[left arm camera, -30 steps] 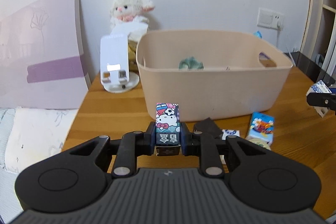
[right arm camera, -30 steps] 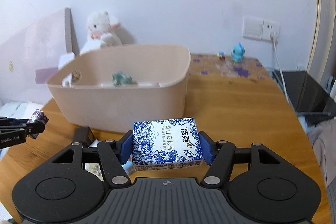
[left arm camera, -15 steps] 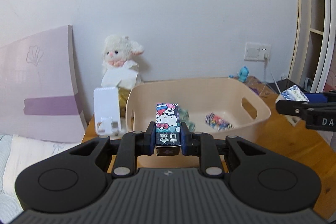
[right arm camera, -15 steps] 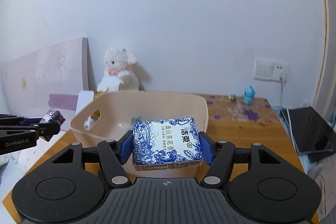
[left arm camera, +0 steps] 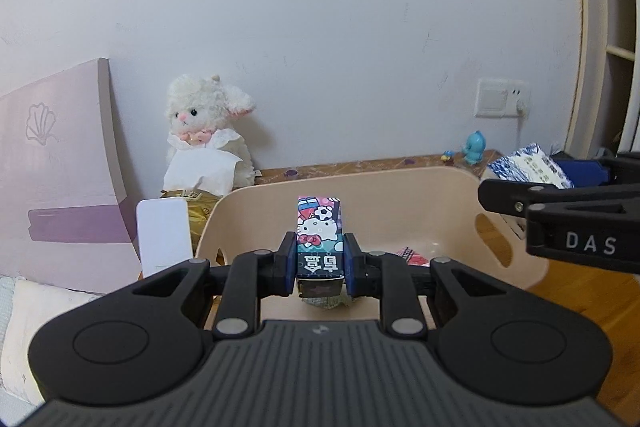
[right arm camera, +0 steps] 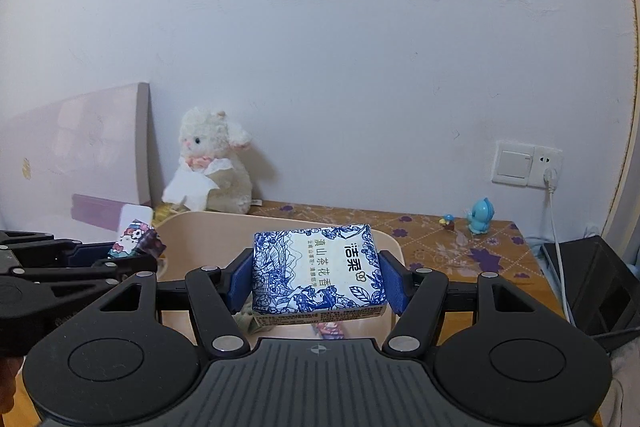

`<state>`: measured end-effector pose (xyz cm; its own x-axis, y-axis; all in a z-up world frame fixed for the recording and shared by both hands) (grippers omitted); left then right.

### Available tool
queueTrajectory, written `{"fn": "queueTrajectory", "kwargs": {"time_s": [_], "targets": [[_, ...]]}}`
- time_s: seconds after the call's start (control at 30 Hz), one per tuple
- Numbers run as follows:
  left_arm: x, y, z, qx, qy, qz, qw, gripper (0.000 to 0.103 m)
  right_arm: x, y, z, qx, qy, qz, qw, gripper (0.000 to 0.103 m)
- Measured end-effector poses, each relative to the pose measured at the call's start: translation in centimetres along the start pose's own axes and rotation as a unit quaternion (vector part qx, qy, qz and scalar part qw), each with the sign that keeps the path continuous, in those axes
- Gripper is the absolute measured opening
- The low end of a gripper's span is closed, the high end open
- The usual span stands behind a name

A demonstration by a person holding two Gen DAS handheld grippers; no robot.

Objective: Organize objects
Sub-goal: 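Lift both items over the basket and release them inside, then grasp the white box with the left gripper while the right grasps the round tin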

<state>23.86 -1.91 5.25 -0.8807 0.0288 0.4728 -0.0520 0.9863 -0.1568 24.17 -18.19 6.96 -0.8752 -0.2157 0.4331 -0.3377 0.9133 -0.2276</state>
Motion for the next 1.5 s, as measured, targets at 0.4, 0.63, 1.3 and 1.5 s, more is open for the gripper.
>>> {"fn": "queueTrajectory", "kwargs": {"time_s": [0.4,0.63,1.3,1.5], "targets": [[-6.6,0.2,2.0,-0.004,0.059,-0.028,0.9978,0.025,-6.9,0.5,2.0,0.013,0.068,0.005,0.998,0.062],[-7.8,0.3,3.1,-0.010,0.081,-0.043,0.9957,0.026,-7.9,1.3,3.6,0.061,0.094,0.016,0.994,0.063],[0.6,2.2,1.9,-0.006,0.037,-0.043,0.9984,0.079,0.6,0.3,2.9,0.023,0.060,0.002,0.998,0.103],[2.9,2.5,4.1,-0.019,0.050,-0.041,0.9977,0.080,2.9,0.9,5.0,0.021,0.081,-0.007,0.996,0.103]]}}
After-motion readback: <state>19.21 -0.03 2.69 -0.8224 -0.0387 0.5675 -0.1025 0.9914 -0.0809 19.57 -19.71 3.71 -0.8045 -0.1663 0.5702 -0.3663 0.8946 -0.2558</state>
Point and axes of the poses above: each gripper's, at about its wrist camera, not at the fingertips, and x roughly against the way its jaws point, y to its left, z to its underside, the point moved 5 cm from there along -x, roughly the way its jaws point, and after that the axes turned 15 degrees about x, right-handed, at the moved point
